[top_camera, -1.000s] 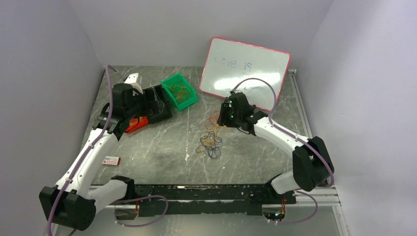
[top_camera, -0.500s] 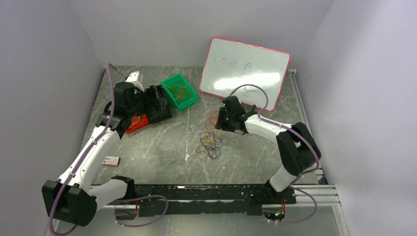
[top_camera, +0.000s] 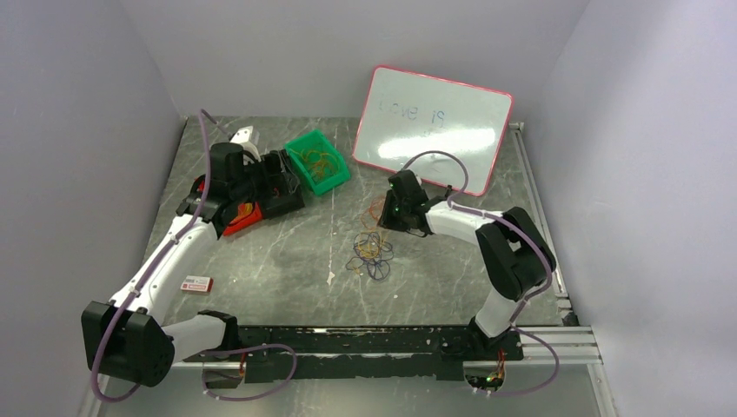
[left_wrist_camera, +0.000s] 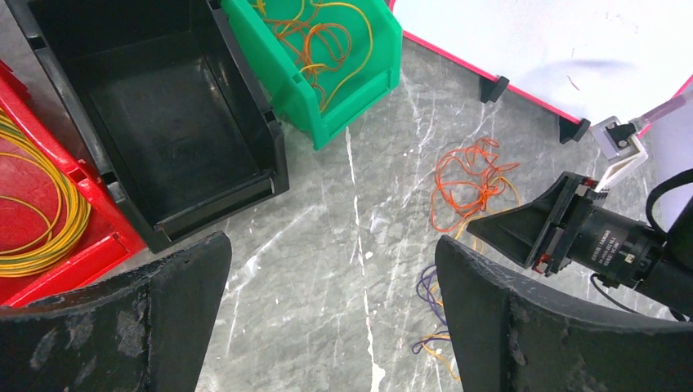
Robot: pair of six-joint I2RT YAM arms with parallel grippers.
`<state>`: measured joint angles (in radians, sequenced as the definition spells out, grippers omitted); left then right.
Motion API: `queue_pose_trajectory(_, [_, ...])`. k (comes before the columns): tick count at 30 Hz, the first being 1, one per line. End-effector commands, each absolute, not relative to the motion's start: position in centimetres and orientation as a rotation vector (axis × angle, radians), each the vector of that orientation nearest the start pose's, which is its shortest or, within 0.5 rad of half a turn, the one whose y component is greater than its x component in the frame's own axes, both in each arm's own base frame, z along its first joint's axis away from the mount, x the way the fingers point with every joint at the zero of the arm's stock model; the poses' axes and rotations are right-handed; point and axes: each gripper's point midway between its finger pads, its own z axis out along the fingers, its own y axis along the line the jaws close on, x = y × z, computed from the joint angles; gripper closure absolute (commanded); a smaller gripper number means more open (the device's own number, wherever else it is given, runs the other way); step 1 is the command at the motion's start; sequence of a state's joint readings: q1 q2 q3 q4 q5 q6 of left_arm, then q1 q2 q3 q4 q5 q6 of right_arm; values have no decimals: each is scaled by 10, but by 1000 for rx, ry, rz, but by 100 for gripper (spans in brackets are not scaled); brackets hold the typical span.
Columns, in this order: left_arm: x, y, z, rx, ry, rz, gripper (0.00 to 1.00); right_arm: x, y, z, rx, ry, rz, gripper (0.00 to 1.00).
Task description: Untangle the cables
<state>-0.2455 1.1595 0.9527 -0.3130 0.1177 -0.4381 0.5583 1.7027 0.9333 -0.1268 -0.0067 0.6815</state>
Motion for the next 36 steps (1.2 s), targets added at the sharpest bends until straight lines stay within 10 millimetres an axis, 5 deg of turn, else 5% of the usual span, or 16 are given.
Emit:
queue_pose_trajectory(1, [347,-127,231,-126,2065,-563,0,336,245,33,165,2523,546,76])
queue_pose_trajectory(9, [345,-128,228,-144,2073,-573,0,335,245,34,152,2518,552,94])
queue_pose_trajectory(11, [346,-128,228,-145,2072,-574,0,337,246,47,147,2474,579,100])
queue_pose_trajectory(23, [350,-125,247,-104,2015,-544,2,336,229,121,124,2310,569,100])
queue_pose_trajectory(29, [347,-145,263,9,1942,-668,3,332,231,176,63,2196,644,100])
queue_pose_trajectory(36, [327,-188,306,256,1646,-936,3,323,243,278,8,1974,787,100])
